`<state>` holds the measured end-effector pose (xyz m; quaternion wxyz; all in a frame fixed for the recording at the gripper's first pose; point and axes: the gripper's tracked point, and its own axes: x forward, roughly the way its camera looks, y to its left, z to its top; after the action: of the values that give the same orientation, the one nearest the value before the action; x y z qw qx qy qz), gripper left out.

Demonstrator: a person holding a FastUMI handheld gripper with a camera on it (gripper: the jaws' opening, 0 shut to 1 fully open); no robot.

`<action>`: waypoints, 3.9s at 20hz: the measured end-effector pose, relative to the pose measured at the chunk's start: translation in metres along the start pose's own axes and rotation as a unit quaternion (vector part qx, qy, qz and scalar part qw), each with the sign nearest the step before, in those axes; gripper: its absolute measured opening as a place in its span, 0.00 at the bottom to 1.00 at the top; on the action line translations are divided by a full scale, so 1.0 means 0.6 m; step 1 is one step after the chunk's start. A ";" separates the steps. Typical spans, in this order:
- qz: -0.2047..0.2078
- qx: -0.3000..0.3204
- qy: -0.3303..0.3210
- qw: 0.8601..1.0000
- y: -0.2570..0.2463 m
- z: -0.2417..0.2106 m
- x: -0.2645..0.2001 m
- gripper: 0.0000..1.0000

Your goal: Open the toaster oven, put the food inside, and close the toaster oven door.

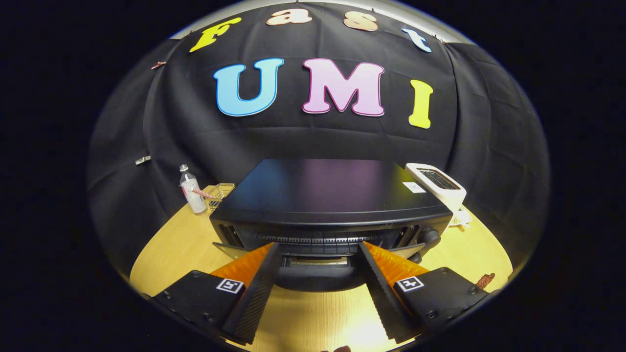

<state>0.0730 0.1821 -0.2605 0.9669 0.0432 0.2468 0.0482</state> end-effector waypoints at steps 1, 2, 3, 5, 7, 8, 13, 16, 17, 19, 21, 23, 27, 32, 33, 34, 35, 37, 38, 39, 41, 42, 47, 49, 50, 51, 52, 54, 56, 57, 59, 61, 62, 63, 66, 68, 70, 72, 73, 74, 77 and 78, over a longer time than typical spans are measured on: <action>0.000 0.001 0.003 1.000 0.000 -0.006 -0.006 0.97; 0.001 0.000 0.002 1.000 0.001 -0.012 -0.013 0.97; 0.002 -0.001 0.003 1.000 0.001 -0.016 -0.017 0.97; 0.001 0.000 0.009 1.000 0.000 -0.030 -0.026 0.97; 0.000 0.003 0.015 1.000 0.000 -0.047 -0.038 0.97; 0.001 0.000 0.017 1.000 0.000 -0.057 -0.045 0.97; 0.003 -0.008 0.045 0.999 -0.002 -0.107 -0.067 0.97; 0.004 -0.011 0.065 0.998 -0.002 -0.136 -0.076 0.96; 0.004 -0.011 0.072 0.997 -0.002 -0.146 -0.077 0.97; 0.006 -0.011 0.097 0.995 -0.004 -0.172 -0.079 0.96; 0.008 -0.008 0.119 0.993 -0.005 -0.196 -0.080 0.96; 0.009 -0.008 0.134 0.991 -0.010 -0.219 -0.077 0.96; 0.016 -0.016 0.164 0.986 -0.006 -0.258 -0.080 0.97; 0.034 -0.029 0.182 0.982 0.000 -0.274 -0.078 0.97; 0.036 -0.032 0.186 0.981 -0.002 -0.278 -0.083 0.97; 0.039 -0.032 0.189 0.981 -0.004 -0.280 -0.088 0.98; 0.039 -0.029 0.186 0.981 -0.009 -0.276 -0.091 0.98; 0.044 -0.020 0.176 0.983 -0.017 -0.259 -0.104 0.98; 0.052 -0.013 0.167 0.985 -0.015 -0.244 -0.110 0.98; 0.059 -0.008 0.156 0.986 -0.016 -0.225 -0.116 0.98; 0.069 -0.001 0.125 0.990 -0.022 -0.180 -0.134 0.98; 0.073 -0.004 0.104 0.992 -0.029 -0.154 -0.141 0.98; 0.098 -0.018 0.020 0.995 -0.064 -0.030 -0.182 0.97; 0.112 -0.022 0.002 0.993 -0.083 0.009 -0.199 0.98; 0.115 -0.026 -0.002 0.993 -0.099 0.022 -0.204 0.97; 0.118 -0.032 -0.002 0.992 -0.116 0.032 -0.209 0.97; 0.120 -0.039 0.000 0.992 -0.134 0.041 -0.211 0.97; 0.123 -0.048 0.007 0.991 -0.175 0.053 -0.212 0.97; 0.127 -0.049 0.018 0.990 -0.220 0.059 -0.208 0.97; 0.124 -0.051 0.025 0.991 -0.249 0.060 -0.204 0.98; 0.119 -0.050 0.044 0.991 -0.301 0.056 -0.196 0.98; 0.115 -0.051 0.059 0.990 -0.354 0.055 -0.188 0.98; 0.116 -0.050 0.074 0.989 -0.378 0.046 -0.182 0.97; 0.120 -0.043 0.091 0.988 -0.397 0.036 -0.182 0.97; 0.128 -0.006 0.135 0.982 -0.453 0.005 -0.160 0.98; 0.138 0.026 0.169 0.976 -0.477 -0.024 -0.148 0.98; 0.140 0.046 0.199 0.969 -0.504 -0.055 -0.133 0.98; 0.142 0.063 0.230 0.961 -0.524 -0.087 -0.124 0.97; 0.141 0.074 0.240 0.958 -0.530 -0.100 -0.118 0.97; 0.143 0.081 0.251 0.954 -0.535 -0.115 -0.113 0.96; 0.161 0.109 0.297 0.935 -0.527 -0.164 -0.108 0.96; 0.170 0.117 0.310 0.928 -0.520 -0.179 -0.107 0.96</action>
<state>-0.0125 -0.1282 -0.3576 0.8077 0.1804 0.5268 0.1940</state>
